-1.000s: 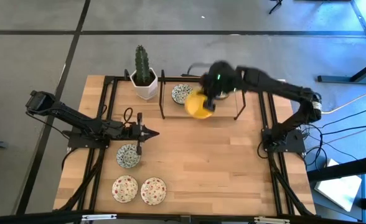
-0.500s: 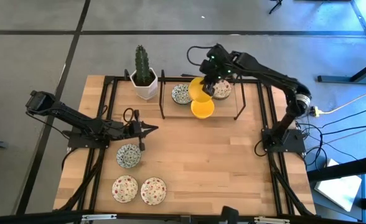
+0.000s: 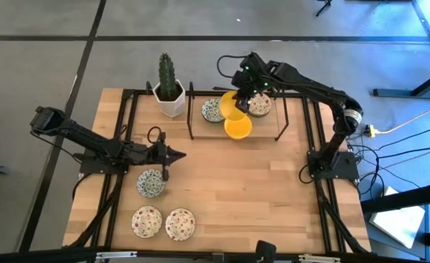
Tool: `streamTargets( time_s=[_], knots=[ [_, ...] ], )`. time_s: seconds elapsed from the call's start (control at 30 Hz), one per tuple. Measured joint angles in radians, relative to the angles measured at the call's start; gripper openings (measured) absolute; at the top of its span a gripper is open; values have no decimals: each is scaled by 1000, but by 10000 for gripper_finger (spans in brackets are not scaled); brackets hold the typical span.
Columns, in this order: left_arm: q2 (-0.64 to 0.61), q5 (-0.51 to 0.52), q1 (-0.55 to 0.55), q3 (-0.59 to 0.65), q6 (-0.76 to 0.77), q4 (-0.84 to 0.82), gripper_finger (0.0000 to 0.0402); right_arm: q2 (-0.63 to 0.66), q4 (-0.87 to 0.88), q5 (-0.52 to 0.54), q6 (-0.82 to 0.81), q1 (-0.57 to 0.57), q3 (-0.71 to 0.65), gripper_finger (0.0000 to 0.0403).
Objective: Pick & Place Mini bowls
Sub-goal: Stack the yellow bowl on top of the yellow bowl on the shelf
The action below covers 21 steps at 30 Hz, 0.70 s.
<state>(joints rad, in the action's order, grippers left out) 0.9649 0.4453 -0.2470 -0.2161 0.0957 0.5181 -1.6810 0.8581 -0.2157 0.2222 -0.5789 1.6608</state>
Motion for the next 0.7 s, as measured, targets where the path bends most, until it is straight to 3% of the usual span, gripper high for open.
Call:
streamTargets(
  time_s=[0.13,0.5,0.7],
  knots=[
    [0,-16,0,0,43,-32,4,0,0,-3,6,0,0,7],
    [0,81,0,0,32,-21,4,1,9,-23,22,0,0,7],
    [0,114,0,0,24,-16,4,1,96,-4,22,0,0,7]
  ],
)
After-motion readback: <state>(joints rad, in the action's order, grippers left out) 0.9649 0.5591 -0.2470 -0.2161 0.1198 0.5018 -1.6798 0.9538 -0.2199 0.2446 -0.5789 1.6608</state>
